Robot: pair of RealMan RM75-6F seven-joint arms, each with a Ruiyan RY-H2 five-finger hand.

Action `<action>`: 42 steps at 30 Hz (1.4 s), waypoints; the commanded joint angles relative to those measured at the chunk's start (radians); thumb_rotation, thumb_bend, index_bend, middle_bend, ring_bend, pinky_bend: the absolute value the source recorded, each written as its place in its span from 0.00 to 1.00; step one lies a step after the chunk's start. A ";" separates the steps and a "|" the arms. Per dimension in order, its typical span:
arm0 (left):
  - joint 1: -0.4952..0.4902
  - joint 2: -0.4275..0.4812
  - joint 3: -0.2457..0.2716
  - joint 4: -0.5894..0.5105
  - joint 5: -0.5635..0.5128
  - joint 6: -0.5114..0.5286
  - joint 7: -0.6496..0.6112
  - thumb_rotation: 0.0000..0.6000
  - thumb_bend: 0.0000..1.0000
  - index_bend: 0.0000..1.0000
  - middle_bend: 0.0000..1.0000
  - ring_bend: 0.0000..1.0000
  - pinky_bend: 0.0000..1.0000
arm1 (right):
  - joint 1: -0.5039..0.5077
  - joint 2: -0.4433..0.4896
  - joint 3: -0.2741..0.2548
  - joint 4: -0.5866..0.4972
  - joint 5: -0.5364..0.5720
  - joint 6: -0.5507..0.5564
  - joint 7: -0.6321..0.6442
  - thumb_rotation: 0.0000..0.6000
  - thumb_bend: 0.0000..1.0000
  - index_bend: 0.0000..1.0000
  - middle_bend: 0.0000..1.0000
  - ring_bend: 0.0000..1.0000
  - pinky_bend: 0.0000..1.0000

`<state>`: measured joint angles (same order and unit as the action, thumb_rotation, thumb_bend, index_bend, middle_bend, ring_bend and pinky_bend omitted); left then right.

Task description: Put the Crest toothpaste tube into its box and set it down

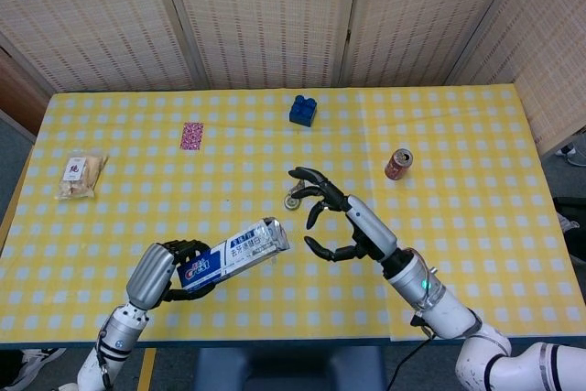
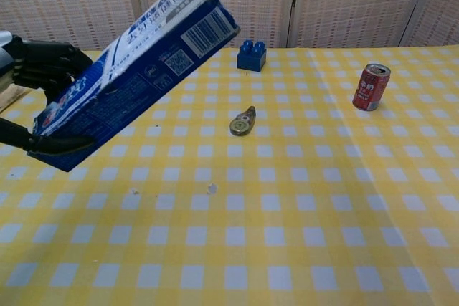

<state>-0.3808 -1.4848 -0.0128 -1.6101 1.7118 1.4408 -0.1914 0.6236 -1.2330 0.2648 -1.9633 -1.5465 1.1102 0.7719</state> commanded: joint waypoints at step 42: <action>-0.017 0.011 -0.009 -0.006 -0.013 -0.026 0.044 1.00 0.26 0.54 0.76 0.68 0.72 | -0.040 -0.241 -0.252 0.318 -0.226 0.133 -0.326 1.00 0.67 0.00 0.89 0.99 0.98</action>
<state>-0.3980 -1.4743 -0.0214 -1.6151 1.6975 1.4141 -0.1480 0.5808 -1.4705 0.0118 -1.6457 -1.7743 1.2462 0.4430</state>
